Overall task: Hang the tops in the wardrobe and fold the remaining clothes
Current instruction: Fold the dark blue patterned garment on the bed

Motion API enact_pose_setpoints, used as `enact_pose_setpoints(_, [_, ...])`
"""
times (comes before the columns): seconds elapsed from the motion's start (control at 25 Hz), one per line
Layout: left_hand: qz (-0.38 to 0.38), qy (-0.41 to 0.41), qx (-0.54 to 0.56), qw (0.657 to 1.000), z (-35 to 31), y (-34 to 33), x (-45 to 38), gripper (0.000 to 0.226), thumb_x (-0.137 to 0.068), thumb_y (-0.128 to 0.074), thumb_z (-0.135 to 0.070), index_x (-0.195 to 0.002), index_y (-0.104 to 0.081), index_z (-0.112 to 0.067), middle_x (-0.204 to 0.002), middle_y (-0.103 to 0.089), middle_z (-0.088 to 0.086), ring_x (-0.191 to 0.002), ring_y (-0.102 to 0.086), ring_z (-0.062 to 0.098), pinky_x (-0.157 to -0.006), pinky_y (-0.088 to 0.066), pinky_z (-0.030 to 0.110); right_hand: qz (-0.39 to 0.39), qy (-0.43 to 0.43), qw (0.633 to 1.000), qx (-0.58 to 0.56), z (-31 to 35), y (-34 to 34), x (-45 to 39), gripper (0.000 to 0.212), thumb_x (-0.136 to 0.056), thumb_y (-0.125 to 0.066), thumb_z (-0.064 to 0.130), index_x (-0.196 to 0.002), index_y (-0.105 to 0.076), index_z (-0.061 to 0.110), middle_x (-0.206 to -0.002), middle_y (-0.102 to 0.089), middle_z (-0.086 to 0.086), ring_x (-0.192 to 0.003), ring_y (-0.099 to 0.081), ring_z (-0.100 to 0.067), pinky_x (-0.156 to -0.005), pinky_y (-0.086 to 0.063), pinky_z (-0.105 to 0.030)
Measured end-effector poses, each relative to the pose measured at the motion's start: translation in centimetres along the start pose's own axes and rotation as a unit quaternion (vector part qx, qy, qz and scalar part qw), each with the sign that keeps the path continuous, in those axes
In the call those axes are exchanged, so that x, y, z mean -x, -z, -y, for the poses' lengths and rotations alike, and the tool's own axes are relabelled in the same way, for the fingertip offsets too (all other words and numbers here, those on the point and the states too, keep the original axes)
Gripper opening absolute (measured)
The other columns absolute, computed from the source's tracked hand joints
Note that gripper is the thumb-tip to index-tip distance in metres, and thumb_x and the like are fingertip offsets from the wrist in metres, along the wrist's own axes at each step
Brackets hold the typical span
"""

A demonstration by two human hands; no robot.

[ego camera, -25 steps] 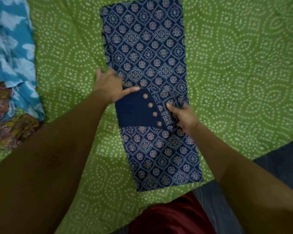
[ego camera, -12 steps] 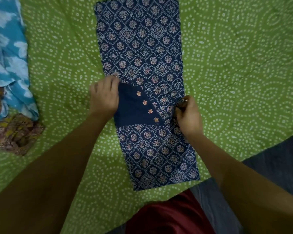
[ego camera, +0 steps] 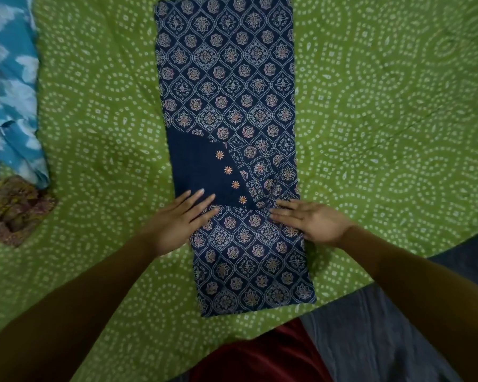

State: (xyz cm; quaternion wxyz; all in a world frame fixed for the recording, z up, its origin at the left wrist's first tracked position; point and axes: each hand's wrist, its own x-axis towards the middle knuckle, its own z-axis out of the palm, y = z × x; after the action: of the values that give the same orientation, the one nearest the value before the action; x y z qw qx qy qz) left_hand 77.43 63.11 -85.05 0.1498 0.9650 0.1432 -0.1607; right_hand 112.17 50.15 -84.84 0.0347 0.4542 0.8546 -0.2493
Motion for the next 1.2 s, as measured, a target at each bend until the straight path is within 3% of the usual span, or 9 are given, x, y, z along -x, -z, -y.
enact_pose_setpoints(0.12, [-0.068, 0.141, 0.280, 0.947, -0.8, 1.8, -0.9, 0.062, -0.081, -0.065, -0.003, -0.138, -0.048, -0.021, -0.148, -0.039, -0.001, -0.141, -0.028, 0.018, -0.112, -0.019, 0.022, -0.020, -0.246, 0.927, -0.283, 0.6, 3.2, -1.4, 0.042, -0.088, -0.054, 0.002, -0.124, -0.062, 0.021, -0.121, -0.065, -0.001, -0.081, -0.067, -0.007, -0.065, -0.055, -0.017])
enact_pose_setpoints(0.24, [-0.107, 0.471, 0.427, 0.765, -0.4, 4.1, -3.7, 0.026, -0.095, -0.050, -0.003, -0.118, -0.058, 0.008, -0.115, -0.058, 0.015, -0.110, -0.054, 0.029, -0.091, -0.038, 0.030, -0.066, -0.437, 0.727, -0.525, -1.0, 5.8, -4.4, 0.019, -0.099, -0.045, 0.012, -0.091, -0.061, 0.007, -0.084, -0.064, -0.006, -0.066, -0.062, -0.011, -0.066, -0.053, -0.022])
enact_pose_setpoints(0.4, [-0.078, 0.554, 0.507, 0.656, 3.0, 6.0, -7.2, 0.044, -0.103, -0.034, -0.025, -0.125, -0.051, 0.009, -0.106, -0.061, 0.022, -0.088, -0.056, 0.027, -0.083, -0.043, 0.034, -0.055, -0.466, 0.634, -0.614, -3.9, 8.7, -8.8, 0.034, -0.104, -0.030, 0.026, -0.080, -0.049, 0.011, -0.077, -0.049, -0.003, -0.068, -0.049, -0.014, -0.059, -0.048, -0.023])
enact_pose_setpoints(0.52, [-0.097, 0.546, 0.572, 0.604, 3.6, 6.1, -7.9, 0.097, -0.076, -0.024, -0.086, -0.118, -0.060, -0.006, -0.099, -0.063, 0.011, -0.088, -0.058, 0.021, -0.091, -0.044, 0.036, -0.043, -0.462, 0.628, -0.625, -4.5, 8.6, -10.2, 0.065, -0.090, -0.032, 0.067, -0.117, -0.053, 0.011, -0.100, -0.060, -0.008, -0.090, -0.059, -0.024, -0.086, -0.049, -0.036])
enact_pose_setpoints(0.64, [-0.112, 0.542, 0.596, 0.582, 3.2, 6.0, -7.3, 0.094, -0.037, -0.029, -0.105, -0.080, -0.056, -0.025, -0.084, -0.063, 0.004, -0.079, -0.061, 0.021, -0.078, -0.050, 0.041, -0.123, -0.470, 0.606, -0.630, -3.1, 7.5, -8.7, 0.054, -0.086, -0.059, 0.053, -0.112, -0.060, 0.005, -0.098, -0.067, -0.007, -0.086, -0.067, -0.020, -0.080, -0.055, -0.032])
enact_pose_setpoints(0.76, [-0.132, 0.549, 0.548, 0.617, 1.1, 6.7, -6.3, 0.067, -0.066, -0.048, -0.086, -0.069, -0.047, -0.019, -0.067, -0.051, 0.000, -0.060, -0.049, 0.015, -0.059, -0.042, 0.027, -0.194, -0.452, 0.603, -0.628, -0.6, 5.8, -6.3, 0.041, -0.091, -0.061, 0.034, -0.108, -0.060, -0.003, -0.087, -0.069, -0.008, -0.065, -0.069, -0.009, -0.056, -0.054, -0.021])
enact_pose_setpoints(0.88, [-0.171, 0.532, 0.456, 0.692, -0.4, 5.0, -5.0, 0.056, -0.085, -0.059, -0.056, -0.073, -0.060, -0.001, -0.065, -0.060, 0.011, -0.059, -0.058, 0.027, -0.063, -0.054, 0.028, -0.224, -0.455, 0.581, -0.636, 1.8, 5.4, -4.9, 0.032, -0.094, -0.057, 0.030, -0.100, -0.062, 0.000, -0.072, -0.069, -0.001, -0.057, -0.066, -0.013, -0.054, -0.057, -0.027])
enact_pose_setpoints(1.0, [-0.158, 0.536, 0.478, 0.678, -2.9, 5.0, -1.9, 0.044, -0.094, -0.052, -0.044, -0.079, -0.063, -0.005, -0.062, -0.056, 0.002, -0.057, -0.053, 0.014, -0.055, -0.044, 0.013, -0.204, -0.446, 0.589, -0.642, 5.0, 4.7, -3.3, 0.028, -0.096, -0.054, 0.029, -0.079, -0.060, 0.008, -0.058, -0.064, 0.005, -0.052, -0.060, -0.010, -0.054, -0.054, -0.027])
enact_pose_setpoints(1.2, [-0.055, 0.522, 0.475, 0.706, -6.2, 1.7, 3.4, 0.072, -0.081, -0.036, -0.069, -0.093, -0.066, -0.004, -0.086, -0.069, 0.012, -0.080, -0.065, 0.029, -0.073, -0.053, 0.042, -0.150, -0.483, 0.612, -0.608, 10.0, 1.2, -0.5, 0.025, -0.094, -0.055, 0.036, -0.091, -0.061, 0.012, -0.079, -0.071, -0.002, -0.074, -0.067, -0.024, -0.067, -0.056, -0.028])
